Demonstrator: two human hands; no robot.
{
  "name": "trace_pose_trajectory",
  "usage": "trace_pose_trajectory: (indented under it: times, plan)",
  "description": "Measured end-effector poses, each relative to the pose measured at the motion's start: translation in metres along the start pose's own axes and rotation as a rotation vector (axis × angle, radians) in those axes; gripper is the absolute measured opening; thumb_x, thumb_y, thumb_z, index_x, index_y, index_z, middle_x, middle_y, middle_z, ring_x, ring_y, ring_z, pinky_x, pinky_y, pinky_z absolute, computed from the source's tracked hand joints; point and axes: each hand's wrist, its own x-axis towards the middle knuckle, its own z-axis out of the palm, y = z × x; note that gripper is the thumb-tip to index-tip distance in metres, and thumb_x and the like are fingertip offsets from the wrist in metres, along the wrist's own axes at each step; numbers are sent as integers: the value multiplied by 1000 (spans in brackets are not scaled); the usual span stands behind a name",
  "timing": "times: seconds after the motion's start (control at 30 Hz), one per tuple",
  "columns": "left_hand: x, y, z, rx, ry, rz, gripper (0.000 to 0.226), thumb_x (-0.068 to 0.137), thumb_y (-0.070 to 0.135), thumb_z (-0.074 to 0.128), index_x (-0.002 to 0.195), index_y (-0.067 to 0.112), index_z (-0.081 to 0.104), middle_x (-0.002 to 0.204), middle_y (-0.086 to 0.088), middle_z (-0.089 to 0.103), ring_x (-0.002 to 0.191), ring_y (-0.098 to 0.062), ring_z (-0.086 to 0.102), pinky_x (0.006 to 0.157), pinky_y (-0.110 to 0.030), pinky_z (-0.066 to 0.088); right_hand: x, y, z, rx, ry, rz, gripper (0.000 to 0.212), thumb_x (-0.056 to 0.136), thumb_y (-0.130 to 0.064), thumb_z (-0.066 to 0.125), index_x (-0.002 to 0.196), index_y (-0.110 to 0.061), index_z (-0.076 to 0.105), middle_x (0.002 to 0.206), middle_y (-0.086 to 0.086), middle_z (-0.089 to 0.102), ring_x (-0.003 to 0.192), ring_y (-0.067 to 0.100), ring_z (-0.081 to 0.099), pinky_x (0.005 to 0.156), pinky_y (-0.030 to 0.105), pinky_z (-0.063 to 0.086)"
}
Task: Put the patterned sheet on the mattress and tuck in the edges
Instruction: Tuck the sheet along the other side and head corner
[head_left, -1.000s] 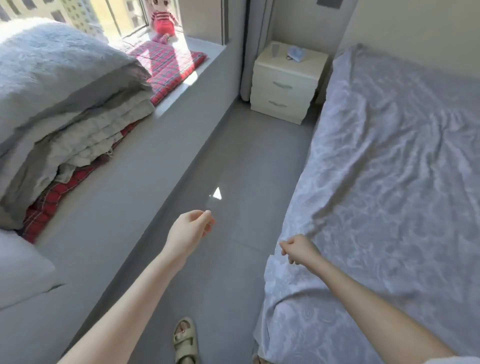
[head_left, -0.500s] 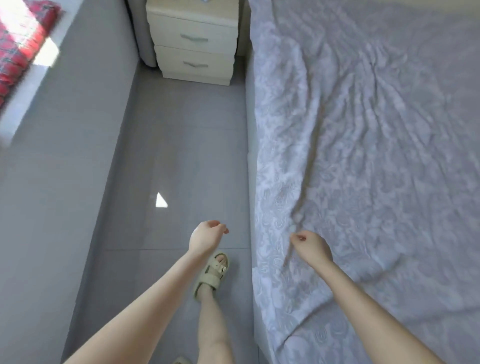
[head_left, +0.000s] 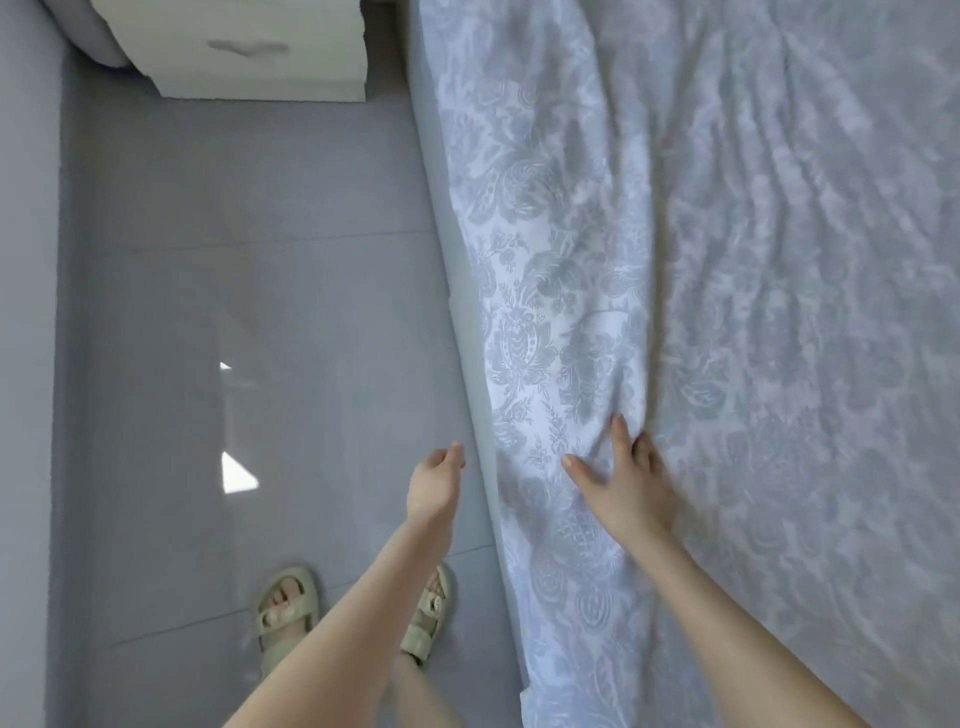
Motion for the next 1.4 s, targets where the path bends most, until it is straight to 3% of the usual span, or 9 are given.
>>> trace_pose_trajectory:
  times: [0.13,0.23,0.33,0.4,0.53,0.7,0.9,1.23,1.4]
  plan:
    - [49,24,33,-63,-139,-130,45,97,43,43,126,11,54,124,-1,56,118,-22,51,104,-36,39,15,8,20,40,-9,11,82,86,-65,44,150,-36,3,157,11,14,143,28,16,104,44,38]
    - [65,37,55,-92,-287,-215,37,93,47,50,99,13,65,91,0,65,92,-20,59,87,-32,48,18,12,24,97,13,14,75,88,-58,47,150,-37,10,155,8,21,142,28,21,103,43,39]
    - [67,41,58,1,-234,-122,30,92,28,58,66,15,55,63,0,52,62,-16,48,56,-24,38,18,10,25,141,13,24,72,88,-55,49,149,-37,14,153,8,25,140,30,25,103,45,39]
    - [64,43,57,51,-223,-58,32,90,20,59,60,14,50,59,-3,48,55,-16,41,51,-23,32,17,7,22,175,3,42,71,89,-52,51,149,-36,18,151,8,27,139,30,26,104,46,38]
    - [51,59,42,70,-144,19,37,82,20,70,54,16,46,64,-5,50,61,-18,44,63,-29,39,13,0,4,235,-62,59,70,89,-45,56,149,-31,22,151,9,29,138,26,28,109,40,33]
    - [20,75,-34,0,-1,-11,50,69,22,83,55,18,35,55,2,43,47,-11,35,43,-18,33,3,-14,-20,236,-119,119,67,88,-45,60,147,-33,29,156,3,22,141,19,26,109,31,28]
    - [-27,99,-83,-6,-122,162,53,75,18,78,54,20,30,48,6,30,41,-5,29,48,-11,30,-22,-46,-34,357,-32,143,52,94,-44,50,143,-28,39,149,-9,38,132,12,42,104,26,33]
    - [30,143,-107,225,-56,193,20,83,27,66,77,17,51,68,2,48,65,-16,48,78,-34,48,-9,-87,-56,343,17,159,51,96,-38,47,144,-26,37,147,-5,41,131,16,44,99,26,36]
    - [66,151,-96,244,-27,142,23,86,29,64,97,11,55,79,1,53,66,-13,50,84,-37,51,31,-109,-66,300,10,108,51,96,-38,48,144,-24,37,146,-1,44,130,20,44,101,30,37]
